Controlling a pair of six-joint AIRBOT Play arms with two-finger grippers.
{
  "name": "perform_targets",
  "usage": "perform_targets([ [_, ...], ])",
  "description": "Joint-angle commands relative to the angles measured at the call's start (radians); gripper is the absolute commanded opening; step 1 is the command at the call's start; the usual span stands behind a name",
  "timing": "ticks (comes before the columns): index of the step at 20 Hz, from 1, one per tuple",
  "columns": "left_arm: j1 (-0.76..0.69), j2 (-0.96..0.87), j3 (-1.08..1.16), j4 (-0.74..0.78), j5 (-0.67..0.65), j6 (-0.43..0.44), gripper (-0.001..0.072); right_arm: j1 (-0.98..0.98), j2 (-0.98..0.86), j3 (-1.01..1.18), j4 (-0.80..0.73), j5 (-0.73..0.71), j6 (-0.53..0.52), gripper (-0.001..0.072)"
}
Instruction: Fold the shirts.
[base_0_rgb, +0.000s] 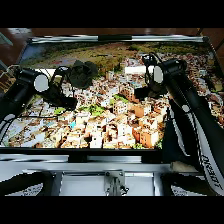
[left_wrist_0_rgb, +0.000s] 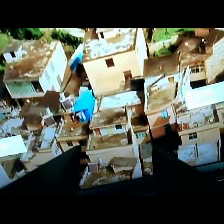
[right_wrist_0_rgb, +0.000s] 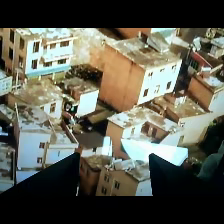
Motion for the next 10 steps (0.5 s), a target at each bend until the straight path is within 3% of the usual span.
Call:
perform_targets([
  [1, 0.0, -0.001, 0.0, 0.0, 0.0, 0.0, 0.0528, 0.001, 0.0, 0.0, 0.0, 0.0, 0.002, 0.0543],
  [10, 0.0, -0.001, 0.0, 0.0, 0.0, 0.0, 0.0528, 0.001, 0.0, 0.0, 0.001, -0.001, 0.008, 0.0543],
])
